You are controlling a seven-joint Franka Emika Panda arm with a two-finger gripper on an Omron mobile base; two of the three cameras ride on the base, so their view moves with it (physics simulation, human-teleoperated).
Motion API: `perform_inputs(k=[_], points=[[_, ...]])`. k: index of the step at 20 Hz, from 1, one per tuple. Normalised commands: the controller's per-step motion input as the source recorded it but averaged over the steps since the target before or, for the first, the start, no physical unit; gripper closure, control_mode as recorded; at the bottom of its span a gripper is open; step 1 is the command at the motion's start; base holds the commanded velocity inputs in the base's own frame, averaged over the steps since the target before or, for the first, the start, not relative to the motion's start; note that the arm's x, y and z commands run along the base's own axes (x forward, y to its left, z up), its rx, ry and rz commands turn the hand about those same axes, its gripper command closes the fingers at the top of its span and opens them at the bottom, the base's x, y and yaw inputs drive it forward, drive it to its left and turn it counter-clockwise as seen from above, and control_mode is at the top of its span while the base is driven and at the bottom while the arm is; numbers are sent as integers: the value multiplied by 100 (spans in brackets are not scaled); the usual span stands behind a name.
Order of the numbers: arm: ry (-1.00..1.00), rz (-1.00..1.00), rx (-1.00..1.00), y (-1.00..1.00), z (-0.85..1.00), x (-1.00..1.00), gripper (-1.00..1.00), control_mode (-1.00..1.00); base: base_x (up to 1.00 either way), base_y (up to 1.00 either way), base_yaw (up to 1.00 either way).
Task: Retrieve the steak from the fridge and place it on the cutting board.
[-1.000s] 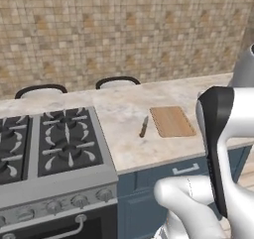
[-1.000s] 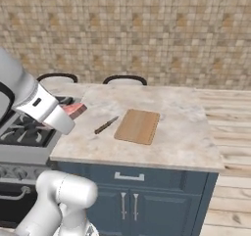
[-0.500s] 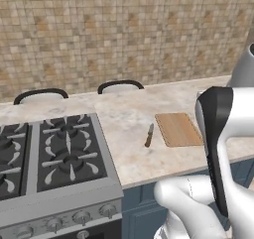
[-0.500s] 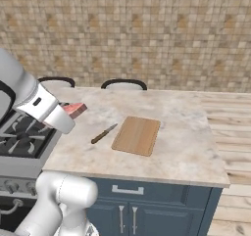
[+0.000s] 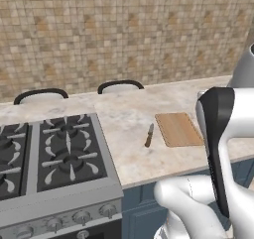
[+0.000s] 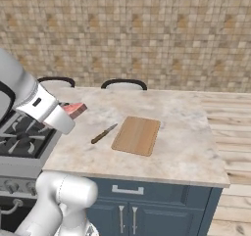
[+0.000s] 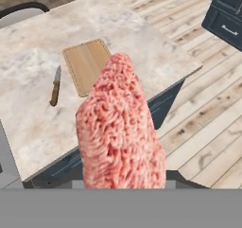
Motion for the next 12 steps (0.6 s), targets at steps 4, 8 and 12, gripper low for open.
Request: perform_inputs(k=[4,8,12], points=[[0,0,0,-7,0,2,100,-100,0,0,0],[18,3,3,-46,0,64,100,-100,0,0,0],[12,7,8,-45,-10,80,100,-100,0,0,0]])
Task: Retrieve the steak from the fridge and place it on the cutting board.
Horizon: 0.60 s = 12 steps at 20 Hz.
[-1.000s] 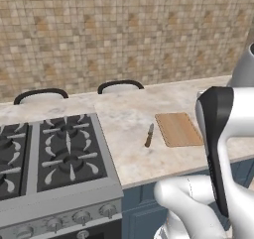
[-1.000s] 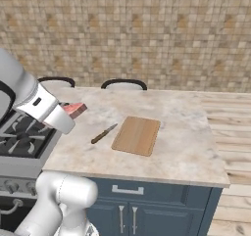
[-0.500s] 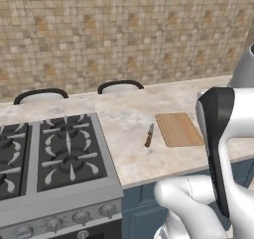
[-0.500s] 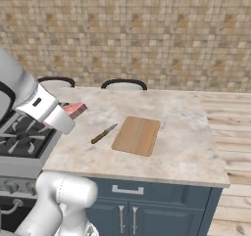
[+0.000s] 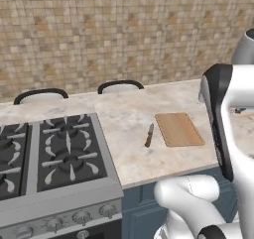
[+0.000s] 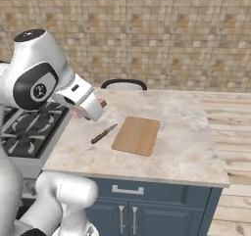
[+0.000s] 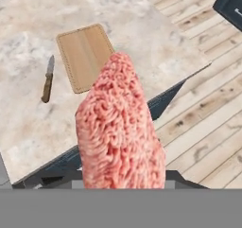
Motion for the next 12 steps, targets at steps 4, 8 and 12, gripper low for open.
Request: perform_inputs(k=[4,8,12], points=[[6,7,12,-31,-49,100,100,-100,0,0,0],[6,4,12,-14,-92,100,100,-100,0,0,0],[9,0,2,-1,-97,100,100,-100,0,0,0]])
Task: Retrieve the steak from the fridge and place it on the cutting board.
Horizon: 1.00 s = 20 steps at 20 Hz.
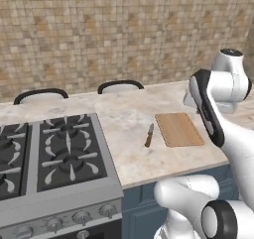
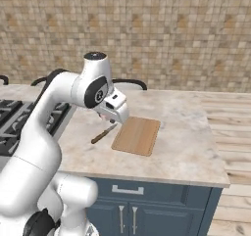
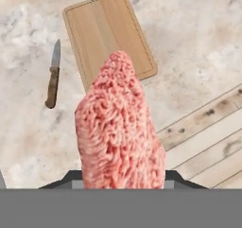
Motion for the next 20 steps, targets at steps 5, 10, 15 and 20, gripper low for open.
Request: perform_inputs(k=[5,10,15,20], points=[[3,0,0,-14,-55,100,100,-100,0,0,0],[1,0,0,-24,-60,74,100,-100,0,0,0],[0,0,0,-20,-65,67,100,-100,0,0,0],[0,0,0,-22,-69,89,100,-100,0,0,0]])
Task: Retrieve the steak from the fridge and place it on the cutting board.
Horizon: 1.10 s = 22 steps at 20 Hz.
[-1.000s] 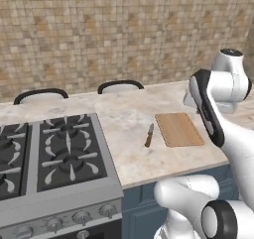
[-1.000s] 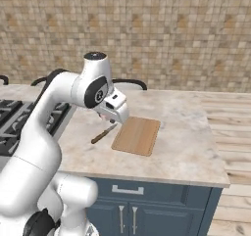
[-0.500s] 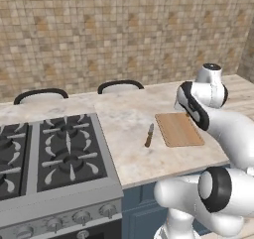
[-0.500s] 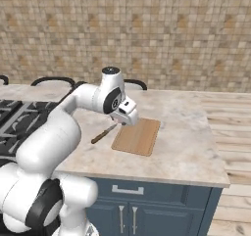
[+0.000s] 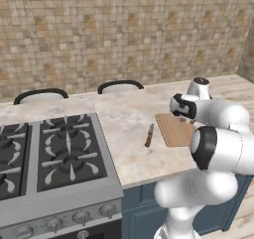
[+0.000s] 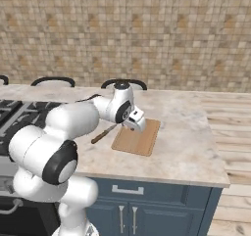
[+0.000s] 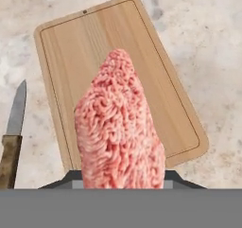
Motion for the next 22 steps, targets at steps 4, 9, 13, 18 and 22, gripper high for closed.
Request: perform_inputs(k=[4,9,13,18,22], points=[[0,0,0,-16,-70,63,100,-100,0,0,0],[0,0,0,-8,-59,33,100,-100,0,0,0],[1,0,0,0,-56,15,100,-100,0,0,0],[1,0,0,0,-25,8,100,-100,0,0,0],[0,0,0,0,-11,7,100,-100,0,0,0]])
